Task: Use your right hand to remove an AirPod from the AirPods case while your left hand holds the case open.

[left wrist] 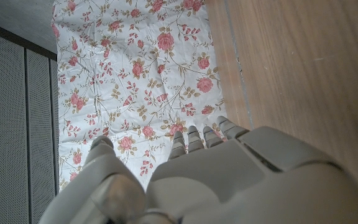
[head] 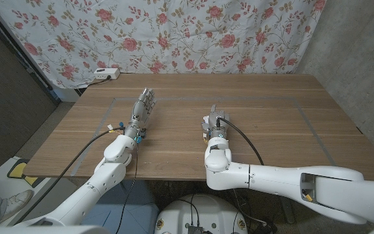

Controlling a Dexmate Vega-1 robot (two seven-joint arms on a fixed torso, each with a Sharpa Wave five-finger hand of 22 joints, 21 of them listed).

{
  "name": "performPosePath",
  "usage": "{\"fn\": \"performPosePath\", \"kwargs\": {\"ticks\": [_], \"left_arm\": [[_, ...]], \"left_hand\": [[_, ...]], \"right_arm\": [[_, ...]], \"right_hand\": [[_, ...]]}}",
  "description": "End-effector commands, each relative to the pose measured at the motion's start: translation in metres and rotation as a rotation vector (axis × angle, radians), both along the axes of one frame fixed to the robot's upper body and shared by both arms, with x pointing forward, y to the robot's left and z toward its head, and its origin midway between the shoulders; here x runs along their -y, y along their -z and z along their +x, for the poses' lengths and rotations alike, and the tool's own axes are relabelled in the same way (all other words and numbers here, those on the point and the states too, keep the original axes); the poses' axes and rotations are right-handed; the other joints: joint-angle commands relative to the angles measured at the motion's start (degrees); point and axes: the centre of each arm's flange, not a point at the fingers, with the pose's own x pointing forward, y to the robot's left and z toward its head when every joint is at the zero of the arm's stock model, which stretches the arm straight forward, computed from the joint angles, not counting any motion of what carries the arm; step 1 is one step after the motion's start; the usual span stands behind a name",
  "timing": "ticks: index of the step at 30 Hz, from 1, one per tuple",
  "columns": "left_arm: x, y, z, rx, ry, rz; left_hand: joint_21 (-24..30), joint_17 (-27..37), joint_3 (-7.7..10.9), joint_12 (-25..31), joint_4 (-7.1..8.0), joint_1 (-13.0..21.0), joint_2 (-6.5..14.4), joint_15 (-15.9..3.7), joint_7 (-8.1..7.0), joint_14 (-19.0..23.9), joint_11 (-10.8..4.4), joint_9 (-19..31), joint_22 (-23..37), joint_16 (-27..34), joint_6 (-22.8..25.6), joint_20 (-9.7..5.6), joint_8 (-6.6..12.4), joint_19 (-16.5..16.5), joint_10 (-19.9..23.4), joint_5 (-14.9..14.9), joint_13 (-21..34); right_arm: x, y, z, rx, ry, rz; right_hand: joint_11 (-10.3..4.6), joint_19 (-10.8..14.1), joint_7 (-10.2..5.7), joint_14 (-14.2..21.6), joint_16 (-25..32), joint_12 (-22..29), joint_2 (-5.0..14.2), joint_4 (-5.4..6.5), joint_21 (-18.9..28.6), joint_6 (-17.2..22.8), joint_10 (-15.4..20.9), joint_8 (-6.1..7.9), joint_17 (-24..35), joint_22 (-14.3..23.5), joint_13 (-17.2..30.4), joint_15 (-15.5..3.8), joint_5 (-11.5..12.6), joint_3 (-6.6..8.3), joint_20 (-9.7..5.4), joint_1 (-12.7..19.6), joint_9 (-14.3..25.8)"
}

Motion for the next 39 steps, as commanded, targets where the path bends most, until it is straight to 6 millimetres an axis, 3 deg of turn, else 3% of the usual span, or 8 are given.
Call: {"fn": "performPosePath", "kwargs": {"ticks": [1, 32, 39], "left_arm": [[0.0003, 0.0007, -0.0018, -0.002, -0.003, 0.005], [-0.0011, 0.0055, -0.0081, 0.004, -0.002, -0.006], [-0.0013, 0.0059, -0.0064, 0.002, 0.001, -0.01]], "left_hand": [[0.4, 0.3, 0.55, 0.2, -0.03, 0.1, -0.1, -0.13, 0.35, -0.4, -0.37, 0.3, 0.2, 0.4, 0.0, -0.22, 0.15, -0.1, 0.1, -0.1, 0.2], [0.4, 0.3, 0.7, 0.1, -0.09, 0.0, -0.2, -0.12, 0.29, -0.4, -0.41, 0.3, 0.2, 0.4, -0.1, -0.22, 0.12, -0.1, 0.0, -0.1, 0.2], [0.4, 0.3, 0.73, 0.1, -0.09, 0.0, -0.2, -0.09, 0.3, -0.5, -0.32, 0.3, 0.2, 0.4, -0.1, -0.2, 0.14, -0.1, 0.0, -0.1, 0.2]], "right_arm": [[0.0015, 0.0044, 0.003, -0.012, 0.003, 0.005], [-0.0005, 0.0062, 0.004, 0.003, 0.013, 0.022], [-0.0015, 0.0072, 0.0032, 0.012, 0.022, 0.026]], "right_hand": [[-0.43, 0.2, 0.18, 0.2, 0.4, 0.4, 0.29, 0.08, 0.4, -0.3, 0.7, 0.04, 0.3, 0.3, 0.2, -0.52, 0.0, 0.27, -0.6, 0.6, 0.2], [-1.61, 0.8, 0.38, 1.1, 1.3, 0.9, 2.15, 1.17, 0.5, 1.3, 1.7, 0.55, 1.3, 0.4, 1.1, -1.55, 0.0, 0.69, -1.26, 0.3, 0.2], [-2.18, 0.8, -0.14, 1.3, 1.7, 1.1, 4.05, 1.63, 0.5, 1.8, 2.2, 0.63, 1.8, 0.4, 1.4, -2.28, 0.2, 1.4, -1.96, 0.4, 0.2]]}}
